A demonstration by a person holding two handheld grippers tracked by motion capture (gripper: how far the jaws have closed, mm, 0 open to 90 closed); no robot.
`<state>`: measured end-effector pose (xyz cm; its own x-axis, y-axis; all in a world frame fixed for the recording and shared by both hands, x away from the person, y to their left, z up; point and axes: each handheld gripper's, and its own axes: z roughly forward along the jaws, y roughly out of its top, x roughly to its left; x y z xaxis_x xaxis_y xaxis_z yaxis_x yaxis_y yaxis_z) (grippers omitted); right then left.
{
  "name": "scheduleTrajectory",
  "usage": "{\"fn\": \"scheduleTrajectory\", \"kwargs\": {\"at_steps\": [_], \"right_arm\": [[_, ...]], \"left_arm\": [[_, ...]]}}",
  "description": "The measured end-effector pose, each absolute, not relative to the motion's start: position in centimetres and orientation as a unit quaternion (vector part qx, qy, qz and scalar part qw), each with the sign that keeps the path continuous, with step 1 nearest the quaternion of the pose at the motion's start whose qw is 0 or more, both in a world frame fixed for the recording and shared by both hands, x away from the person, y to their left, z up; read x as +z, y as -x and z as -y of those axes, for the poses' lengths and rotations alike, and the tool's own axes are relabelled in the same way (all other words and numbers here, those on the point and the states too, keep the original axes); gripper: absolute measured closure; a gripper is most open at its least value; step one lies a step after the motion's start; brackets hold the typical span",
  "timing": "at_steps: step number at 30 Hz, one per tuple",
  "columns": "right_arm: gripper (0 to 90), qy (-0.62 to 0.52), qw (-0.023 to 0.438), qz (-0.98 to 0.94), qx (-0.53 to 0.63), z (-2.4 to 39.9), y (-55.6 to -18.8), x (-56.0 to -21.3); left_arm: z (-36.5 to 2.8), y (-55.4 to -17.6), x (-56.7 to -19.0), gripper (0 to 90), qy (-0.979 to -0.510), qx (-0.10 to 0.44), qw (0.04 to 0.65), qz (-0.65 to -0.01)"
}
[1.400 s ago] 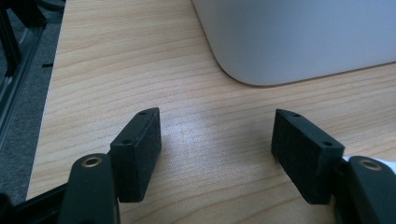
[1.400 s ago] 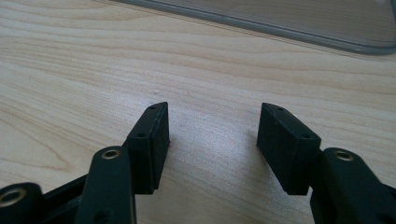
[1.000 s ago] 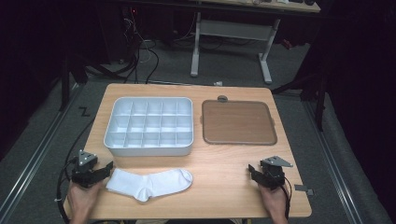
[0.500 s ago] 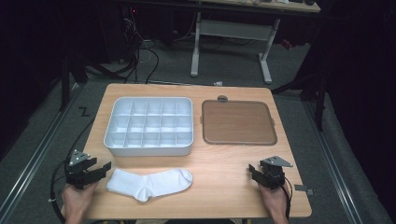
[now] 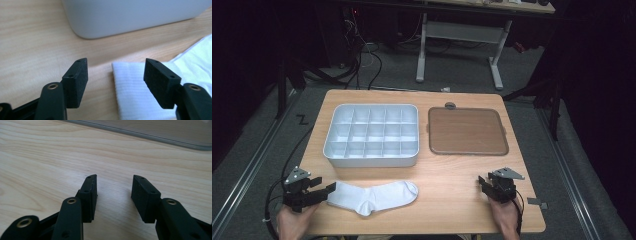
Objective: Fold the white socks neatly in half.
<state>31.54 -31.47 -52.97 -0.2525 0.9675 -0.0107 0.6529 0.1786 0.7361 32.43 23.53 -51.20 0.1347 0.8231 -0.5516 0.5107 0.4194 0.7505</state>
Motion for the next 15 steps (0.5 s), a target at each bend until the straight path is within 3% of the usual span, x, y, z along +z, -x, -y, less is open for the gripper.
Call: {"fn": "scheduleTrajectory", "kwargs": {"at_steps": [10, 15], "right_arm": [[59.4, -0.512, 0.217, -0.748, 0.362, 28.2, -30.7, -51.5], [59.5, -0.464, 0.182, -0.78, 0.378, 24.3, -30.4, -50.9]], "left_arm": [[-22.1, -31.6, -52.4, 39.6, -0.531, 0.145, 0.525, -0.649], [-21.6, -31.4, -52.9, 39.6, -0.527, 0.146, 0.525, -0.652]]}}
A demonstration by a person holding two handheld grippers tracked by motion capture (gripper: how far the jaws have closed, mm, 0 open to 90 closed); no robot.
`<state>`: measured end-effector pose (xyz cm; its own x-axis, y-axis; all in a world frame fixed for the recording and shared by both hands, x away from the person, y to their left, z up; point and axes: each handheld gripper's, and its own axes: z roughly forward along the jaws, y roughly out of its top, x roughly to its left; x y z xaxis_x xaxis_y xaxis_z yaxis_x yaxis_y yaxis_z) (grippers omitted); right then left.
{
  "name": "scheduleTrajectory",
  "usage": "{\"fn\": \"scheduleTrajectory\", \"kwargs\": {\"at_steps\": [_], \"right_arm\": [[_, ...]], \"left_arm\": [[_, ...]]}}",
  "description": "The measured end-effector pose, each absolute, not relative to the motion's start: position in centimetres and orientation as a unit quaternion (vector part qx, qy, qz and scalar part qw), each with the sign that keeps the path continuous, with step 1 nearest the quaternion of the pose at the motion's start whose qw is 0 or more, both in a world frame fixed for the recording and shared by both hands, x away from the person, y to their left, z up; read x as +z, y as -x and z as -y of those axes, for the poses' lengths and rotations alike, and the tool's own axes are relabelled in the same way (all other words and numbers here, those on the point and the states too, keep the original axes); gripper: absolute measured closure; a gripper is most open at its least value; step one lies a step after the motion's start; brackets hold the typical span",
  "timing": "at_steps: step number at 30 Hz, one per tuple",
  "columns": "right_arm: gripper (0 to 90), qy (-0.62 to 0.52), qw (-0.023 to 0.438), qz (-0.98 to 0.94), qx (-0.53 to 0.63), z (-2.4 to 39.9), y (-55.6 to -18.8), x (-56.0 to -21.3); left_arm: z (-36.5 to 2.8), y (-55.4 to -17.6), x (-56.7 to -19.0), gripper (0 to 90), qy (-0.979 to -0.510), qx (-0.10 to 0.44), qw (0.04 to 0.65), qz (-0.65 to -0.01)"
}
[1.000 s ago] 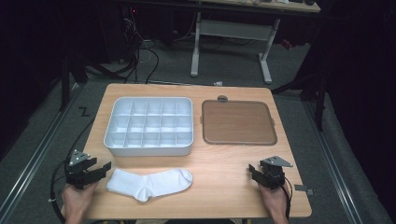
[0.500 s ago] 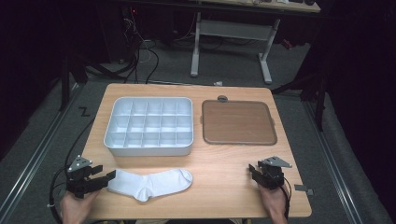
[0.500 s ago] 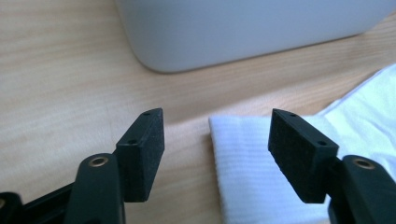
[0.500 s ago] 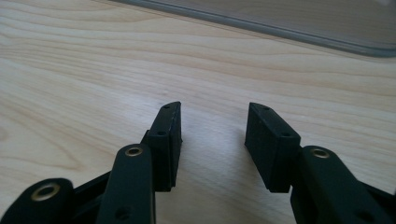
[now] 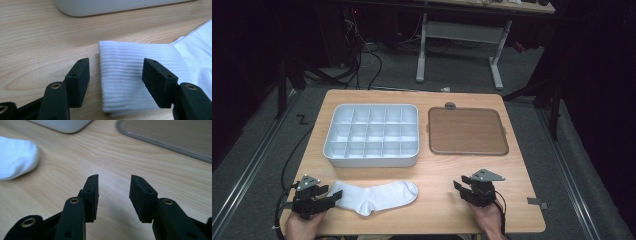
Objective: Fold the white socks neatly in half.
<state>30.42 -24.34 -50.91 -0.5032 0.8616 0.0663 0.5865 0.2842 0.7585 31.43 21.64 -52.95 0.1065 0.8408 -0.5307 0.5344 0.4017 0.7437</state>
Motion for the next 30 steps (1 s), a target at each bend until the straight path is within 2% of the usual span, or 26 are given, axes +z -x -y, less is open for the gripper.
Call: {"fn": "scheduleTrajectory", "kwargs": {"at_steps": [17, 30], "right_arm": [[59.5, -0.368, 0.114, -0.829, 0.405, 15.9, -30.9, -50.6], [59.5, -0.37, 0.089, -0.835, 0.398, 13.6, -32.2, -51.9]], "left_arm": [[-20.6, -31.7, -53.4, 41.9, -0.534, 0.149, 0.516, -0.654], [-20.1, -31.6, -53.6, 46.6, -0.545, 0.166, 0.515, -0.641]]}}
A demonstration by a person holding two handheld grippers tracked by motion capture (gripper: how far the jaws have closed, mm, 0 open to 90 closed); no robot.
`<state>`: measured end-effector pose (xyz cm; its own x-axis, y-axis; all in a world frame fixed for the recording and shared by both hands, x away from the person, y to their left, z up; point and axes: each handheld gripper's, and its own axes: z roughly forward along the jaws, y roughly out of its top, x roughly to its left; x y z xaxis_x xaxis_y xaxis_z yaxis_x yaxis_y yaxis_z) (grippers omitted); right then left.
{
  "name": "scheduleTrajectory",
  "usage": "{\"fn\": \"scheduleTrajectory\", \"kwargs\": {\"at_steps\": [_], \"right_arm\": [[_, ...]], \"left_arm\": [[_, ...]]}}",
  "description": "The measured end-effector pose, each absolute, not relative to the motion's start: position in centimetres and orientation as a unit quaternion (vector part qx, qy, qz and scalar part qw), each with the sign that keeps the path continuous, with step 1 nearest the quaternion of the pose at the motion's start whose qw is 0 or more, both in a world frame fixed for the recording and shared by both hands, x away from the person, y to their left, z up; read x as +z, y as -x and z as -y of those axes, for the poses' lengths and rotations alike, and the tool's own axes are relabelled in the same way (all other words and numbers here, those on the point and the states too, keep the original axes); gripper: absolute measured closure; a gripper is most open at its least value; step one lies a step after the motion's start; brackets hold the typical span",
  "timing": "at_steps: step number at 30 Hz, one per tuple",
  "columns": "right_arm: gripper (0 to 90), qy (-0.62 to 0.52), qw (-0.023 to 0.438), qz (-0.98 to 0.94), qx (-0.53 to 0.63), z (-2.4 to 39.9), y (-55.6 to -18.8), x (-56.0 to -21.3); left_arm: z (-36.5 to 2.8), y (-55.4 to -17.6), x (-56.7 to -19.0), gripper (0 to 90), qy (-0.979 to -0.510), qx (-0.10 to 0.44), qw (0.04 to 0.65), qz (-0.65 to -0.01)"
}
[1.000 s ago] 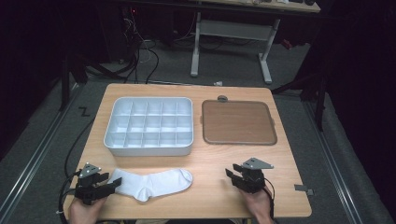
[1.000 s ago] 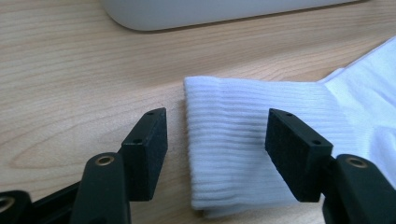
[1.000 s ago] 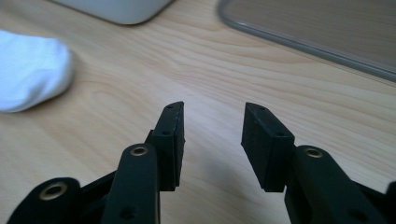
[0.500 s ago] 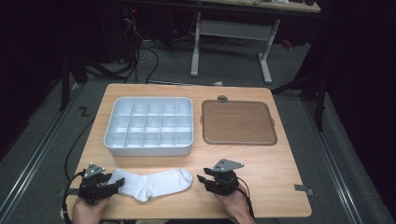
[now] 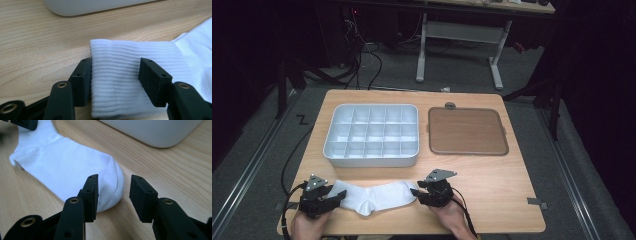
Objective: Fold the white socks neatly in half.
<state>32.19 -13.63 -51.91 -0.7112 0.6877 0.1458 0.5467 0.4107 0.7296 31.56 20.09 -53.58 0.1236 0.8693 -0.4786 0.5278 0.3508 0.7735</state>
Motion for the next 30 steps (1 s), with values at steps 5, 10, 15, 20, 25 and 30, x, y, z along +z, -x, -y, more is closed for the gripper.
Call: {"fn": "scheduleTrajectory", "kwargs": {"at_steps": [5, 10, 15, 20, 25, 30], "right_arm": [[67.9, -0.367, 0.082, -0.845, 0.381, 13.3, -32.5, -52.5], [75.3, -0.364, 0.079, -0.85, 0.372, 13.1, -32.5, -52.7], [81.5, -0.357, 0.084, -0.852, 0.373, 13.1, -32.5, -52.7], [84.8, -0.352, 0.093, -0.854, 0.372, 13.1, -32.3, -52.7], [85.2, -0.356, 0.095, -0.851, 0.374, 13.4, -32.3, -52.5], [85.2, -0.363, 0.104, -0.845, 0.378, 14.1, -32.1, -52.1]], "left_arm": [[-20.0, -31.4, -53.6, 53.1, -0.55, 0.167, 0.516, -0.635], [-20.0, -31.4, -53.6, 60.1, -0.548, 0.161, 0.52, -0.634], [-20.0, -31.3, -53.6, 67.2, -0.547, 0.148, 0.526, -0.634], [-20.2, -31.3, -53.5, 74.4, -0.543, 0.126, 0.533, -0.637], [-20.0, -31.5, -53.3, 77.1, -0.544, 0.115, 0.535, -0.636], [-19.0, -31.6, -53.2, 77.4, -0.551, 0.103, 0.538, -0.63]]}}
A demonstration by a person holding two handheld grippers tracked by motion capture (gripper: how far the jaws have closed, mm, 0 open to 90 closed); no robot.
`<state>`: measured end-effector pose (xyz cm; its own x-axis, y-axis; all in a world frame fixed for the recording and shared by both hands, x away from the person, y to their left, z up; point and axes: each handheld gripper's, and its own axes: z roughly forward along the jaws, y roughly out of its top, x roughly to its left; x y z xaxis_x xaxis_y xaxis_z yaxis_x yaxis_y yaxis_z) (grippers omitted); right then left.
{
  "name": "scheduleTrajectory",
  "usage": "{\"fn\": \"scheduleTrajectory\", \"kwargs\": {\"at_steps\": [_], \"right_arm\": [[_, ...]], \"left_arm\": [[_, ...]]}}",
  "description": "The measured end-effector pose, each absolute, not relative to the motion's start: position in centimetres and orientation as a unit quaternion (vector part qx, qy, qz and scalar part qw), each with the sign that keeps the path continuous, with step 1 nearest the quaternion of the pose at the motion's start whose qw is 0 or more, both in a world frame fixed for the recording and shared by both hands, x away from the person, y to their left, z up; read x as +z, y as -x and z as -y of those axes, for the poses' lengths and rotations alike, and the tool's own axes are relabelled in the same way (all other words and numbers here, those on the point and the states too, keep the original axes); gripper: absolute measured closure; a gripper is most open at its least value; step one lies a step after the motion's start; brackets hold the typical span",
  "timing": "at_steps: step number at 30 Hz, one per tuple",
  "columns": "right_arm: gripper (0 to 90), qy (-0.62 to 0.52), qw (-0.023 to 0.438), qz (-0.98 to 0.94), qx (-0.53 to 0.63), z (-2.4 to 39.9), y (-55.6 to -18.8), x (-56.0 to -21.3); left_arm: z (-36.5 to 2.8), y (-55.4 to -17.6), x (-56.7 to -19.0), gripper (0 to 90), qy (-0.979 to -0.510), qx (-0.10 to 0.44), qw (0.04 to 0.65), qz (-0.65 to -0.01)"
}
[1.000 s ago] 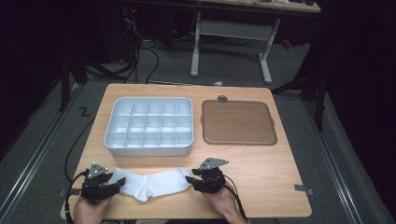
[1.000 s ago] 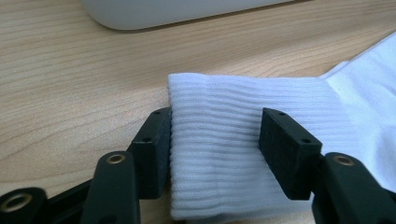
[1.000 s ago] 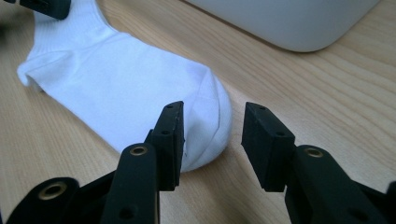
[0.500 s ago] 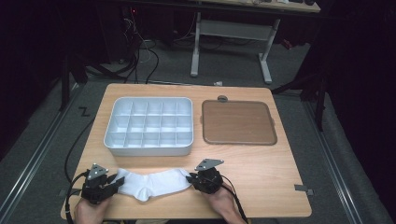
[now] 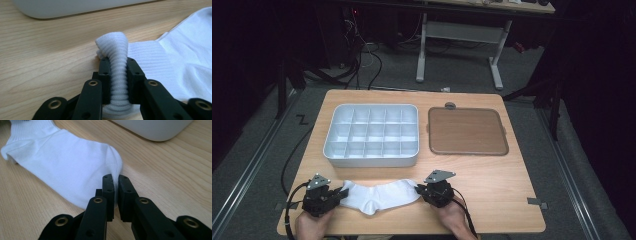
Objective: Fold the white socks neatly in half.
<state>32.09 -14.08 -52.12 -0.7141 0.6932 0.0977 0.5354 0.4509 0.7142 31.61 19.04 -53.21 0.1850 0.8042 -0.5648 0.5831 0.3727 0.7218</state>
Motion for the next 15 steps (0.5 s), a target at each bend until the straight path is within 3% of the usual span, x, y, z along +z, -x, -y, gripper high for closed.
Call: {"fn": "scheduleTrajectory", "kwargs": {"at_steps": [15], "right_arm": [[85.2, -0.411, 0.14, -0.82, 0.373, 19.4, -31.0, -51.8]], "left_arm": [[-13.5, -32.5, -53.0, 77.5, -0.577, 0.079, 0.552, -0.596]]}}
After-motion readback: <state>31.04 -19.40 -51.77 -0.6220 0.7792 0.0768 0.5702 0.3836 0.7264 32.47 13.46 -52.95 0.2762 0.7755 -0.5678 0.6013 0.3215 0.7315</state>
